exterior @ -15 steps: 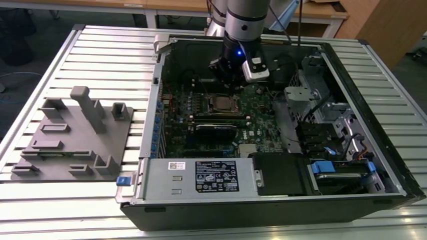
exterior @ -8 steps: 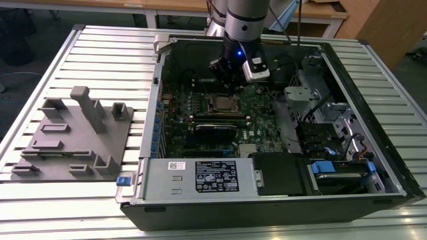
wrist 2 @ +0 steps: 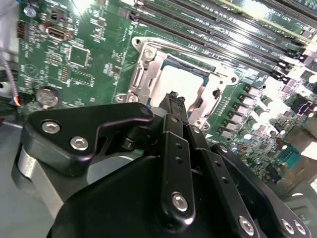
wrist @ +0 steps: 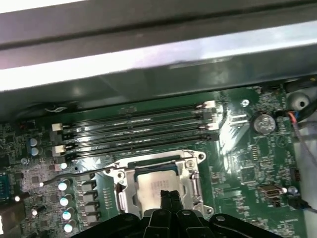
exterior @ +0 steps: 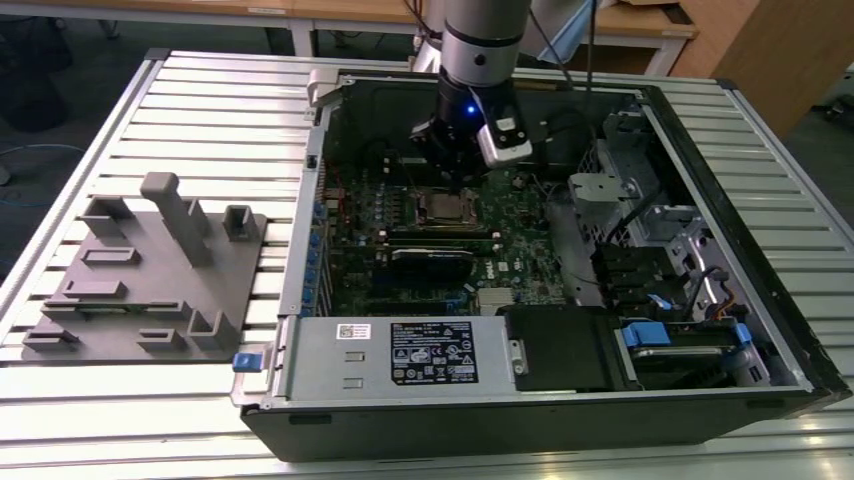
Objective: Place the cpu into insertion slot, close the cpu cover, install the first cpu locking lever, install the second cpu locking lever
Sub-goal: 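Close the cpu cover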
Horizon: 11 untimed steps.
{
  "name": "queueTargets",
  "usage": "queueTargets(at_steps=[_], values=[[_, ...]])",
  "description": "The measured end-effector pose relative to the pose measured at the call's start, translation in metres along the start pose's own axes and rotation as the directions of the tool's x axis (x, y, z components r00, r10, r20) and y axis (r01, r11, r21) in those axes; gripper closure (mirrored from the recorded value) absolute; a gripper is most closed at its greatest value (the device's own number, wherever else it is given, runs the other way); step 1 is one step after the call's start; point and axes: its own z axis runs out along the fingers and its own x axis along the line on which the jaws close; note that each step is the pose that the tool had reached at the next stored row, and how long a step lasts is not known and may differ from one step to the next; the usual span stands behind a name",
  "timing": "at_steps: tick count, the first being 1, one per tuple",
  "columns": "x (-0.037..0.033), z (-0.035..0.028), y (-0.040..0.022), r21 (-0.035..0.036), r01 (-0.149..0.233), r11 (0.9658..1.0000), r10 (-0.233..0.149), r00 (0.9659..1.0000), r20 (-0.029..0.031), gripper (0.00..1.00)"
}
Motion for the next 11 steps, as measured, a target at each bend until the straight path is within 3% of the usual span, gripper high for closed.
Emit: queueTargets(at_steps=[3,11], values=[[0.0021,0.0045,-0.0004,-0.0001,0.010,1.0000,-0.010,1.0000,-0.0001,0.90],[0.0109,0.0071,-0.0019,0.0002,0.035,0.9994,-0.035,0.9994,-0.0005,0.90]])
